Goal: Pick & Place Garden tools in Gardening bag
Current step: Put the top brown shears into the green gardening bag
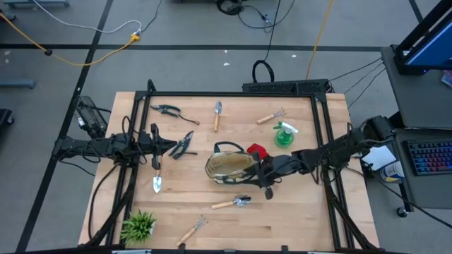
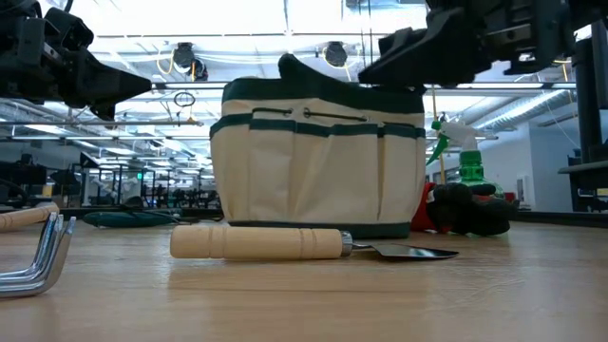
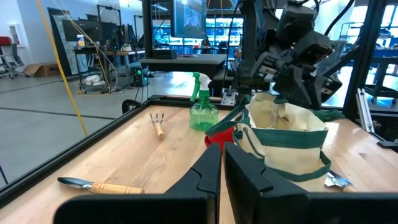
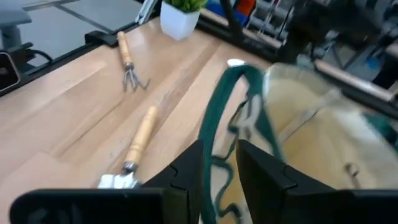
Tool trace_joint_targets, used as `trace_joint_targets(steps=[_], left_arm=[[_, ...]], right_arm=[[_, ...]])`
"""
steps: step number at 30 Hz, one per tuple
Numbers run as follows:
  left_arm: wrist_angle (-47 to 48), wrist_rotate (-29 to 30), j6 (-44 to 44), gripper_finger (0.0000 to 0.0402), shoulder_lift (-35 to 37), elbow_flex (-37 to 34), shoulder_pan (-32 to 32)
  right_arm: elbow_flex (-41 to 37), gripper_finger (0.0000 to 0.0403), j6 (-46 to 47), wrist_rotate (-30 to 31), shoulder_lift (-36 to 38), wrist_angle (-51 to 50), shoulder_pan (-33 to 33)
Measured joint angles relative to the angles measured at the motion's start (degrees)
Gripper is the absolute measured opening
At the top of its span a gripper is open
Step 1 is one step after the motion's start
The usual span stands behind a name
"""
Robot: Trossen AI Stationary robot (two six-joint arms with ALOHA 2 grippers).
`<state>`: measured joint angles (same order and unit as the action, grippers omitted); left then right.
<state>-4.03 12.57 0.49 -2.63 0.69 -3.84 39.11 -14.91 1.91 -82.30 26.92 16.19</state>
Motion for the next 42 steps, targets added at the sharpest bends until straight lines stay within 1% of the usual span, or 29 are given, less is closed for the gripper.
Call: trace_joint_targets(steps=[6, 9, 13, 19, 23, 29, 33, 39, 42], left_arm=[[0.0, 0.0, 0.0, 0.0026, 0.0, 0.0, 0.0], [0.0, 0.0, 0.0, 0.0026, 0.0, 0.0, 0.0], [0.0, 0.0, 0.5, 0.0026, 0.0, 0.0, 0.0], [0.0, -0.1, 3.9, 0.0026, 0.0, 0.0, 0.0], [0.0, -0.1, 6.6, 0.0026, 0.0, 0.0, 0.0], [-0.7, -0.1, 6.0, 0.0026, 0.0, 0.0, 0.0], [-0.8, -0.1, 6.2, 0.0026, 0.0, 0.0, 0.0], [-1.2, -0.2, 7.8, 0.0028, 0.0, 0.0, 0.0], [-2.8, -0.5, 7.8, 0.0045, 0.0, 0.0, 0.0]], right_arm=[[0.0, 0.0088, 3.7, -6.6, 0.0, -2.4, 0.0], [0.0, 0.0088, 3.8, -9.6, 0.0, -2.1, 0.0], [0.0, 0.0088, 3.5, -9.4, 0.0, -1.4, 0.0], [0.0, 0.0095, 3.3, -9.4, 0.0, -0.4, 0.0], [0.0, 0.0115, 3.3, -9.3, 0.0, 2.7, 0.0], [0.0, 0.0152, 3.3, -9.4, 0.0, 3.0, 0.0], [0.0, 0.0168, 3.3, -9.4, 0.0, 3.1, 0.0], [0.0, 0.0173, 3.1, -9.5, 0.0, 4.4, 0.0], [0.0, 0.0172, 3.1, -9.5, 0.0, 6.6, 0.0]])
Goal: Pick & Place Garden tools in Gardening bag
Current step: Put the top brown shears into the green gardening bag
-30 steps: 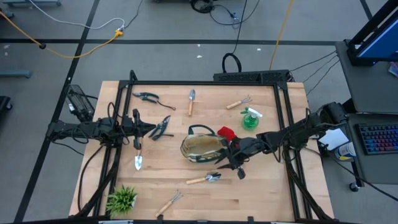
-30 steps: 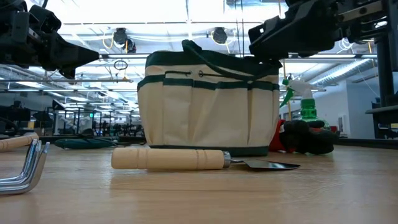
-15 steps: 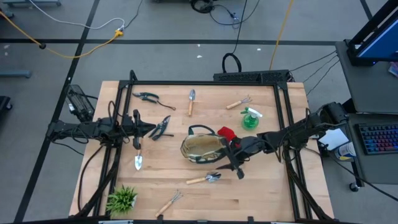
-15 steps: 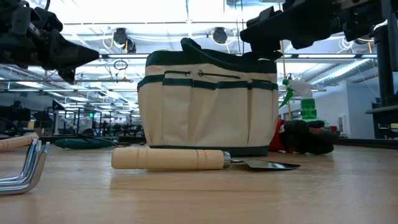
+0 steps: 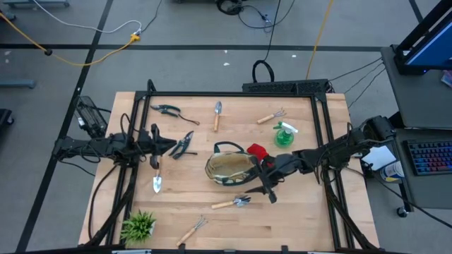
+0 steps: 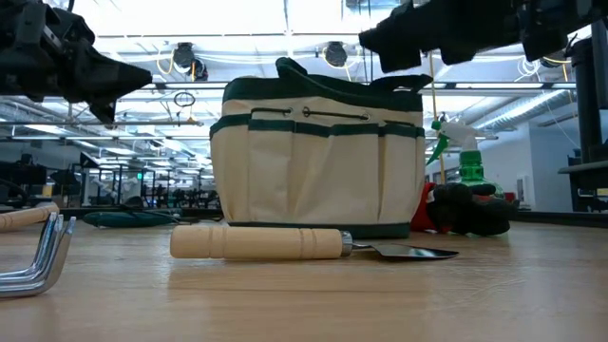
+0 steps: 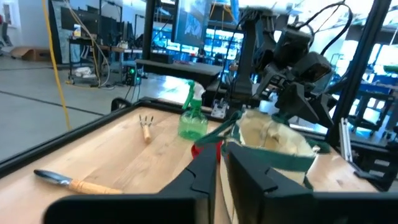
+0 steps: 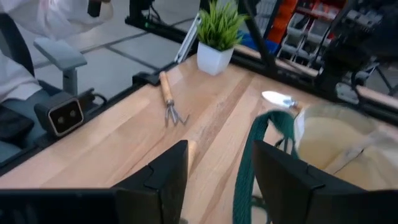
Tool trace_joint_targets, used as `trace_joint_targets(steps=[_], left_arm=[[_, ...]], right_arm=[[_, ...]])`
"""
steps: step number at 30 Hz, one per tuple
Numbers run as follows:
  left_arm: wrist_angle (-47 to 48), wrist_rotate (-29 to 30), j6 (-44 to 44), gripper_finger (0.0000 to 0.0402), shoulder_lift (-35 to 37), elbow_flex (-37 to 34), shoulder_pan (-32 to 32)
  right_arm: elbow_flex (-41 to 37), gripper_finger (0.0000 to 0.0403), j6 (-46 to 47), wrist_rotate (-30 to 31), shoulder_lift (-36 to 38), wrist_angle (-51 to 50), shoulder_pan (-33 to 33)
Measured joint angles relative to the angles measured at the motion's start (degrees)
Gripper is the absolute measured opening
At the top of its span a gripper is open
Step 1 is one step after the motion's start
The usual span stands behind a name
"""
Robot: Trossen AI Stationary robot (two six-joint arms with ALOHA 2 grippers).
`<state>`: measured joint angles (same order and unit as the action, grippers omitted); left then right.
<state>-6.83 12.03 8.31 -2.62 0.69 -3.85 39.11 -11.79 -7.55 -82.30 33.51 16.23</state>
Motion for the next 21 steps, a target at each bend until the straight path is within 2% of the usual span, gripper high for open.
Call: trace_joint_targets(steps=[7, 11, 16, 21], left_arm=[[-4.0, 0.0, -0.3, 0.0123, 0.0, 0.0, 0.0], [-6.0, 0.0, -0.7, 0.0155, 0.0, 0.2, 0.0], [-5.2, 0.0, -2.1, 0.0165, -3.0, 3.0, 0.0], [-4.9, 0.1, -5.2, 0.0166, -11.2, 7.7, 0.0]], right_arm=[[0.0, 0.018, -3.2, 0.1, 0.0, 2.3, 0.0], [0.0, 0.0179, -4.1, 0.2, 0.0, 2.4, 0.0], [0.0, 0.0176, -4.1, 0.2, 0.0, 2.3, 0.0], [0.0, 0.0176, -4.1, 0.2, 0.0, 2.4, 0.0]])
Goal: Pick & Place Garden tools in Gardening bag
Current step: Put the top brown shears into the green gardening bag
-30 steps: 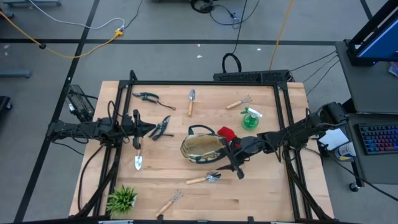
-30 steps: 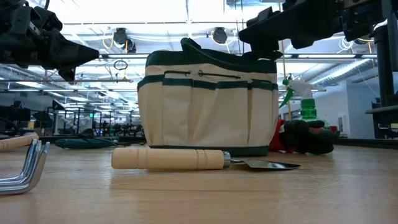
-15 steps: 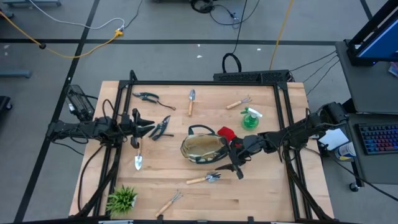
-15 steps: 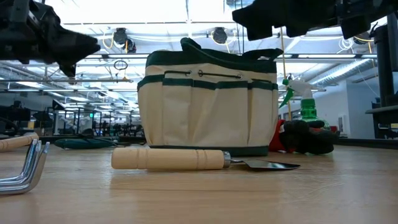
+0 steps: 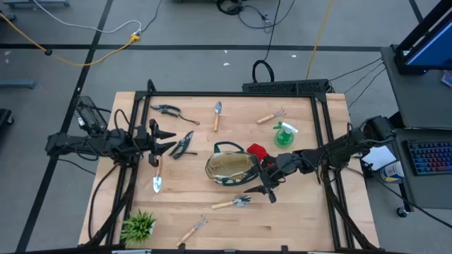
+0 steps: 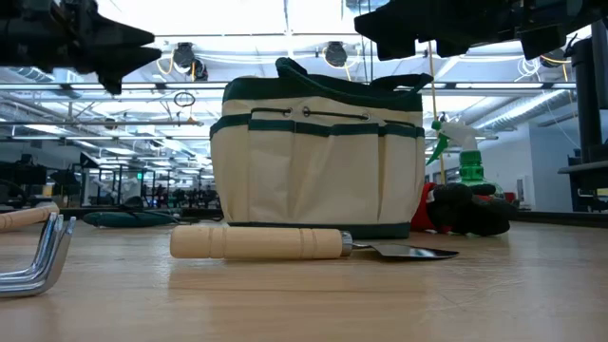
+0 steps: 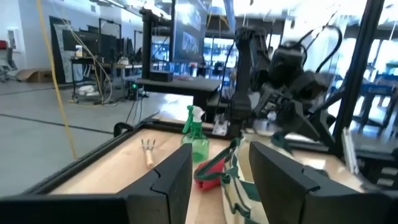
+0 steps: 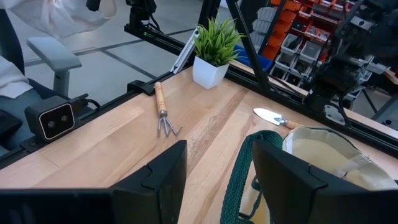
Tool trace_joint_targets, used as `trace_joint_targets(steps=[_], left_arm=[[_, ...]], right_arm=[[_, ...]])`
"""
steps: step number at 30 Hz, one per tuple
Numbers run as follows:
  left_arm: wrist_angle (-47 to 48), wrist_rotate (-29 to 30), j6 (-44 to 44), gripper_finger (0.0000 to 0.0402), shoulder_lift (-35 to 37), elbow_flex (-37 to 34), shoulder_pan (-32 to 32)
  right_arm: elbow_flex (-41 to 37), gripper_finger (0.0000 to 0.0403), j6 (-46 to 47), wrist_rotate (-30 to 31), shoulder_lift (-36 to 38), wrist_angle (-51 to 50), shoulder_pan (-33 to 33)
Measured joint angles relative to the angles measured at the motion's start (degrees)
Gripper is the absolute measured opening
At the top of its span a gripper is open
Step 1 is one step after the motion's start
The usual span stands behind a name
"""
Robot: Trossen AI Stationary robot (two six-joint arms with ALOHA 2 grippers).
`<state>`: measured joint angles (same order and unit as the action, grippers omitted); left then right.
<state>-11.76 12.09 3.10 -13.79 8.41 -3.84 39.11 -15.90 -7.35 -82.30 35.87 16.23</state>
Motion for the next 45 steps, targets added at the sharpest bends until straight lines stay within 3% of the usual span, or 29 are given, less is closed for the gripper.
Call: trace_joint_targets(steps=[4, 12, 17, 31, 39, 45], left_arm=[[1.4, 1.4, -2.9, 0.0166, -8.0, 5.5, 0.0], [26.2, 11.0, -2.5, 0.0166, -23.7, 21.5, 0.1], [30.1, 11.8, -1.8, 0.0166, -31.1, 27.0, 0.6], [34.1, 11.7, -10.6, 0.0166, -40.4, 32.4, 11.6], [35.0, 4.4, -13.2, 0.0166, -44.1, 32.4, 22.4], [35.8, 2.8, -18.0, 0.0166, -48.1, 32.4, 29.9]], right_arm=[[0.0, 0.0176, 0.0, 0.0, 0.0, 0.0, 0.0], [0.0, 0.0172, 0.0, 0.0, 0.0, -0.1, 0.0], [0.0, 0.0172, 0.1, 0.0, 0.0, -0.1, 0.0], [0.0, 0.0171, 0.2, 0.0, 0.0, -0.7, 0.0], [0.0, 0.0171, 0.2, 0.0, 0.0, -1.0, 0.0], [0.0, 0.0171, 0.2, 0.0, 0.0, -1.0, 0.0]])
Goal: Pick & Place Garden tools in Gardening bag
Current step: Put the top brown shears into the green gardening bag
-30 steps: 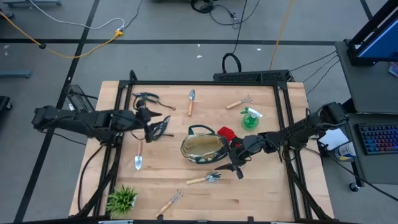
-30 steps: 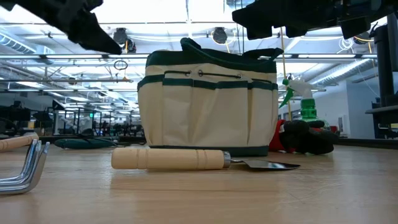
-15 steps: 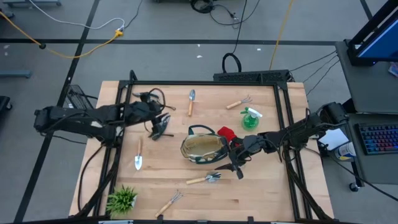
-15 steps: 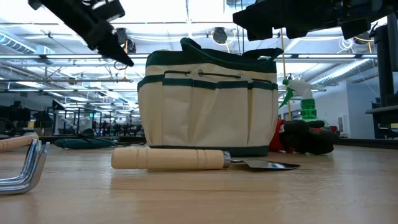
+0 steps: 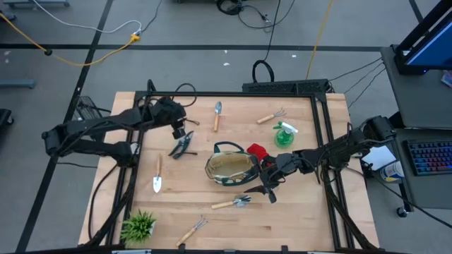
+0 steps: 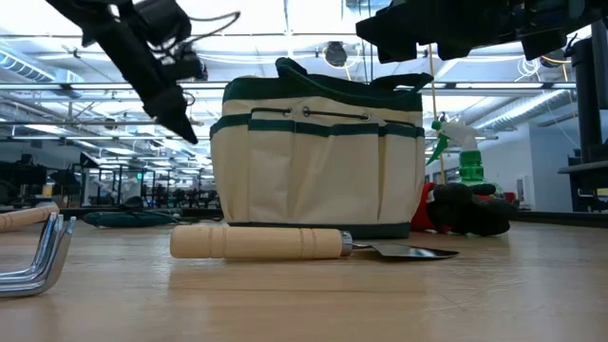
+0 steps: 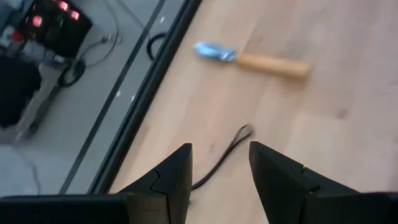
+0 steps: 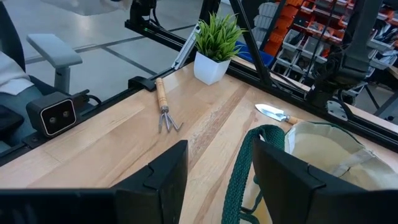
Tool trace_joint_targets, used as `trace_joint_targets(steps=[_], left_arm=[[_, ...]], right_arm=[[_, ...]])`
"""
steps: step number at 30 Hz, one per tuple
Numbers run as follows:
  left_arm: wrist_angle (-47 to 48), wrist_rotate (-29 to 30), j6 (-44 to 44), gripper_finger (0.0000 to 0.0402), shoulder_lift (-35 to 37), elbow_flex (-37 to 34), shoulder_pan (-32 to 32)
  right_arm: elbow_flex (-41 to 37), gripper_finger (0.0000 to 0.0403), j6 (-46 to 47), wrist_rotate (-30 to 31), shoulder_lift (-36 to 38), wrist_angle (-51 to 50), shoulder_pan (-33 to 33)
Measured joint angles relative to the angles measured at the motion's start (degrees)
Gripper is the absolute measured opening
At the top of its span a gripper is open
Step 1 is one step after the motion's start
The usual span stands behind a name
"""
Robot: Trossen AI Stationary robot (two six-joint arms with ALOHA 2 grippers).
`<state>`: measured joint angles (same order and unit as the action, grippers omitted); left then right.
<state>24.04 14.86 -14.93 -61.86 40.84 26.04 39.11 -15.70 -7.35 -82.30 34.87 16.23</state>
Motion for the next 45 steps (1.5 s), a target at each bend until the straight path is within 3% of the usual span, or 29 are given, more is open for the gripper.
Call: trace_joint_targets(steps=[7, 25, 45], left_arm=[[0.2, -3.3, 0.2, 0.0166, -5.1, 0.0, 6.5], [2.5, -2.6, 2.4, 0.0166, -17.2, 0.0, 15.8], [-1.9, -1.9, -2.8, 0.0166, -25.8, 0.0, 18.6]], right_arm=[[0.0, 0.0171, 0.0, 0.0, 0.0, 0.0, 0.0], [0.0, 0.0171, -0.1, 0.0, 0.0, -0.9, 0.0], [0.0, 0.0171, 0.0, 0.0, 0.0, -1.0, 0.0]])
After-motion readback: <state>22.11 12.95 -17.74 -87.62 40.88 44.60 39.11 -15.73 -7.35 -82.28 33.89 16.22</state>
